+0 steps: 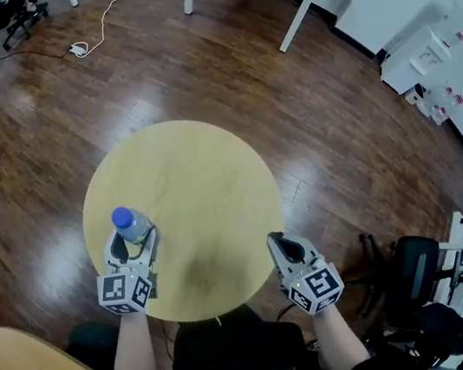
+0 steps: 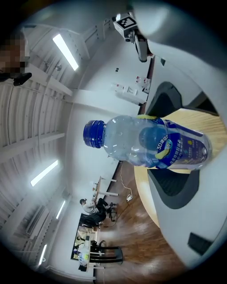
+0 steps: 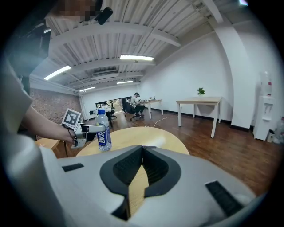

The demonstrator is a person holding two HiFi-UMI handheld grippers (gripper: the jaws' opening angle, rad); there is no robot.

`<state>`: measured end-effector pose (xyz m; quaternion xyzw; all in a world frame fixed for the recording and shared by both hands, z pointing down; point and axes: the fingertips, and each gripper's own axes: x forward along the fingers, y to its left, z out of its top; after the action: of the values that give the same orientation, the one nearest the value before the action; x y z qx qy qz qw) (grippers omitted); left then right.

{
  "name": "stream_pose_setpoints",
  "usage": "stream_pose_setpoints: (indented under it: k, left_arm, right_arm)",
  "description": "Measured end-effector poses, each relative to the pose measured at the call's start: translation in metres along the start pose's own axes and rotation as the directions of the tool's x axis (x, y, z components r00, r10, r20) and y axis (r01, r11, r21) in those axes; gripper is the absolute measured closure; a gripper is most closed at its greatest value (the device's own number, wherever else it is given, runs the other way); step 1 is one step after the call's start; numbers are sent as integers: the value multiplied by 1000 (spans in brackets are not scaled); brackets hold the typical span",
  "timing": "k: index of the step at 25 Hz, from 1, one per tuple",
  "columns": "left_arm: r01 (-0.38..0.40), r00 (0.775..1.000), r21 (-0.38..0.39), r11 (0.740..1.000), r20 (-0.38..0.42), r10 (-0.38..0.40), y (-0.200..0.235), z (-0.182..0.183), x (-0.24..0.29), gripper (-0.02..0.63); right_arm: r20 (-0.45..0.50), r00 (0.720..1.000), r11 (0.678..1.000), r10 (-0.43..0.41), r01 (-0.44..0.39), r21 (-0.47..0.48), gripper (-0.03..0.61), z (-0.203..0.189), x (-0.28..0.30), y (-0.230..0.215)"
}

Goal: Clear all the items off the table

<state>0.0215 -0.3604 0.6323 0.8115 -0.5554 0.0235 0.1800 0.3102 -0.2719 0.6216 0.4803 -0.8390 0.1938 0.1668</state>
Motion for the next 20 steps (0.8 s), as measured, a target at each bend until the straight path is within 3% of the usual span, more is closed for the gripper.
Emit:
stream_pose_setpoints:
  k: [11,20]
  left_arm:
    - [1,1000,56,998,26,-2,-2,-10,3,256]
    - [19,1000,126,992,3,-20,-14,-12,-4,233]
  right_arm:
    - [-32,998,998,-49,48,-37,572,4,12,-10]
    - [-20,1000,999,-7,6,-52,574,9,19,7]
